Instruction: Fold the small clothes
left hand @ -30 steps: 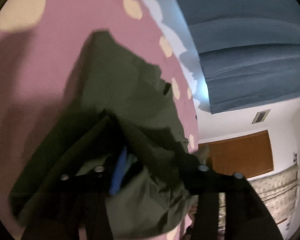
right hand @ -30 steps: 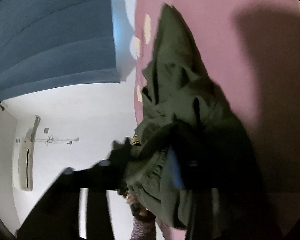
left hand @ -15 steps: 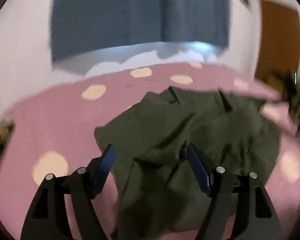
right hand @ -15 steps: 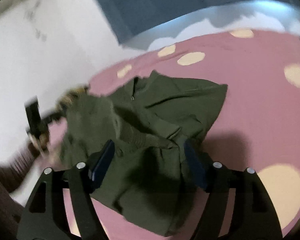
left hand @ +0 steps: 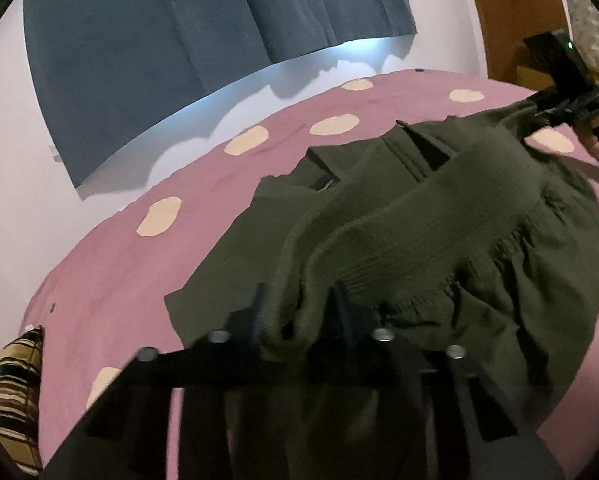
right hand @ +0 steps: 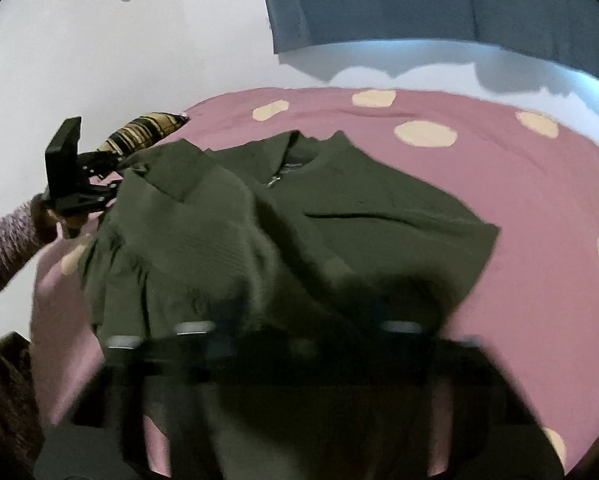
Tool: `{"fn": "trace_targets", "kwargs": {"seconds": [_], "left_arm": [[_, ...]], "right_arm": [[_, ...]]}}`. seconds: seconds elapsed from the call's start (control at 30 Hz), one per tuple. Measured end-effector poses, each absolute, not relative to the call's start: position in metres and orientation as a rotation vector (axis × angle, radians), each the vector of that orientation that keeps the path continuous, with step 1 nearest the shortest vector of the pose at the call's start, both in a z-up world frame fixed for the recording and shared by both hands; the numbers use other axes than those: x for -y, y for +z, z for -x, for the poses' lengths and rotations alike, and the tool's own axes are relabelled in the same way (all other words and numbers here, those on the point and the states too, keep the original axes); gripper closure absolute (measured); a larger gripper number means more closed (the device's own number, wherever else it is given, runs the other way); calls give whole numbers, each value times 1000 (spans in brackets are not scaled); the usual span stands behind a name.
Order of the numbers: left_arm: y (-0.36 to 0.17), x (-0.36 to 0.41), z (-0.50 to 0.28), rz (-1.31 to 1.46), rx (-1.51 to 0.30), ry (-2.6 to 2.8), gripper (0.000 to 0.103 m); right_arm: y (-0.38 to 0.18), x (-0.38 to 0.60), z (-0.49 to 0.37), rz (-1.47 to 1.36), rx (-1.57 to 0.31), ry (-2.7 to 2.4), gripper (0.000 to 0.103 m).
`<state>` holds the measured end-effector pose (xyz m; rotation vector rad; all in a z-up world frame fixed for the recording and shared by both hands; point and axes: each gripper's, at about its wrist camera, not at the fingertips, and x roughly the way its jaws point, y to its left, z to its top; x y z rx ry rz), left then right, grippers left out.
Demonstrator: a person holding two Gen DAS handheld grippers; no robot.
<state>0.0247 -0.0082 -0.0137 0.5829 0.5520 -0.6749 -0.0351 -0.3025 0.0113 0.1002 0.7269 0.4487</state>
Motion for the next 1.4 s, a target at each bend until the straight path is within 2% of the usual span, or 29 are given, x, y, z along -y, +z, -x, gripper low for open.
{"fn": "trace_targets", "kwargs": {"seconds": [0.03, 0.13, 0.3, 0.47, 0.6, 0.73, 0.97, 1.23, 1.4], "left_arm": [[-14, 8, -26, -578, -566, -681, 88], [-9, 9, -25, -548, -581, -676, 91], [13, -7, -33, -383, -627, -713, 92], [39, -34, -78, -50, -725, -770, 93], [45, -23, -117, -13, -743, -708, 93], [38, -1, -158, -38, -775, -623, 93], [-11, 21, -222, -35, -912, -509, 93], [-49, 21, -236, -21, -958, -451, 92], [-64, 27, -237, -38, -972, -422, 89]], "right_arm": [[10, 301, 31, -118, -736, 438, 86], [13, 297, 33, -145, -734, 412, 90], [37, 305, 44, -256, -675, 399, 93], [65, 331, 31, -429, -592, 438, 94], [71, 346, -9, -506, -559, 427, 94], [55, 359, -61, -571, -613, 364, 94], [-4, 370, -130, -646, -775, 265, 94], [-50, 378, -155, -716, -870, 206, 94], [-53, 382, -158, -763, -875, 213, 93]]}}
